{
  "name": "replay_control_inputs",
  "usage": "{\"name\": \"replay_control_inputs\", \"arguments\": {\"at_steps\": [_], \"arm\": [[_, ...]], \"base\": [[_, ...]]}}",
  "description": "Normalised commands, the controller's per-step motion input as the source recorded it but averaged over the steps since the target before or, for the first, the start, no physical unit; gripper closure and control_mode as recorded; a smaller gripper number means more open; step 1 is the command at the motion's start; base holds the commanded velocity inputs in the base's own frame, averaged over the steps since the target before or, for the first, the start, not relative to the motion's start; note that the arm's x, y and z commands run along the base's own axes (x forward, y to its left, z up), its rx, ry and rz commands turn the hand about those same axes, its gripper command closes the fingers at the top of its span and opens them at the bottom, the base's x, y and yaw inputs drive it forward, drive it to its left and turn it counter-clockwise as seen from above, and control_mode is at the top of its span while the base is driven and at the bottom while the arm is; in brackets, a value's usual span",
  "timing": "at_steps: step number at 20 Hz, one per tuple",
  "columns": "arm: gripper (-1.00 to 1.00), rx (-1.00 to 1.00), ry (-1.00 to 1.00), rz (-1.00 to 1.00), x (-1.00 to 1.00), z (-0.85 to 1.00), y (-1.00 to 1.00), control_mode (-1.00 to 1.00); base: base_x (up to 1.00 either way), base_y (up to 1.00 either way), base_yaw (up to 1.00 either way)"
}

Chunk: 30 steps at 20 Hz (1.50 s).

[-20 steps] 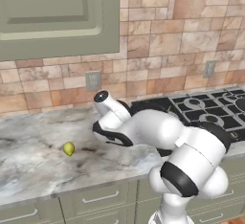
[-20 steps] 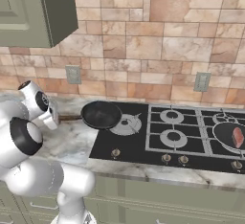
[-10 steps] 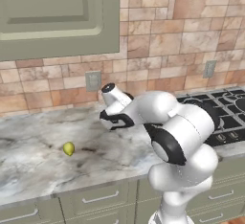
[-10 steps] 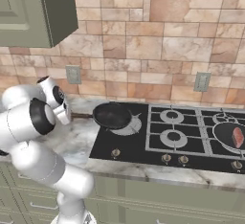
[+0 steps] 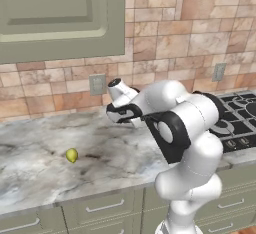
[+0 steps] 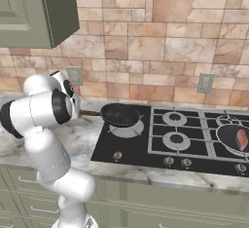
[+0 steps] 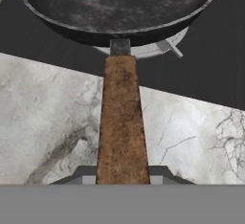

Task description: Place both pans onto different burners. Then place the lemon and the steak on different pans.

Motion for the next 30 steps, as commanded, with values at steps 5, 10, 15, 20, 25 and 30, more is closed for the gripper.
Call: {"name": "replay_control_inputs", "arguments": {"at_steps": [5,10,15,20,25,30], "arm": [[1.00,0.04,0.10,-0.05,0.03,0.00,-0.16,-1.00],[1.00,0.03,0.08,-0.09,0.00,-0.03,-0.04,-1.00],[1.00,0.01,0.00,-0.08,0.00,-0.18,0.00,-1.00],[1.00,0.05,0.00,-0.06,0.15,-0.31,0.00,-1.00],[1.00,0.06,0.00,-0.01,0.15,-0.26,-0.07,-1.00],[1.00,0.04,0.00,0.00,0.08,-0.18,-0.16,-1.00]], "base": [[0.00,0.00,0.00],[0.00,0.00,0.00],[0.00,0.00,0.00],[0.00,0.00,0.00],[0.00,0.00,0.00],[0.00,0.00,0.00]]}}
